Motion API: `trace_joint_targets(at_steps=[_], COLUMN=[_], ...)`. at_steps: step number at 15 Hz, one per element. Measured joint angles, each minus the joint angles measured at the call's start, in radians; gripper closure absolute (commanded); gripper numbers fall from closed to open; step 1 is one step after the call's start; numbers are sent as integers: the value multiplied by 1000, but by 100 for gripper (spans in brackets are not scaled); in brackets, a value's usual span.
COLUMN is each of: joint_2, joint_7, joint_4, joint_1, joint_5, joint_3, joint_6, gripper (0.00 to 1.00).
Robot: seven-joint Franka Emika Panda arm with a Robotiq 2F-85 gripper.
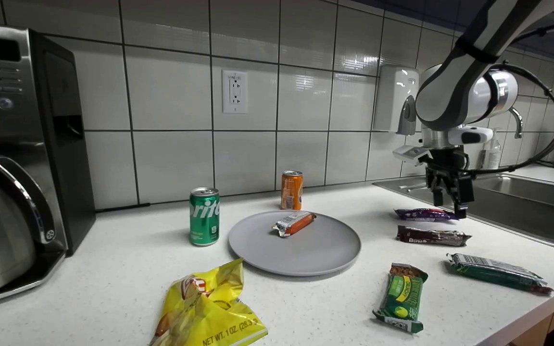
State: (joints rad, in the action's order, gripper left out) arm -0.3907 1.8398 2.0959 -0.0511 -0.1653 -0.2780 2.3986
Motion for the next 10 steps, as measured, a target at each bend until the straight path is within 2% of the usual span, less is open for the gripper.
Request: trace_joint_targets(at_steps=[10], joint_2=[-48], joint_7=[0], joint_4=[-45], joint_1=[1], joint_5=[1], joint_3=[-8], joint_6=[0], gripper=[0])
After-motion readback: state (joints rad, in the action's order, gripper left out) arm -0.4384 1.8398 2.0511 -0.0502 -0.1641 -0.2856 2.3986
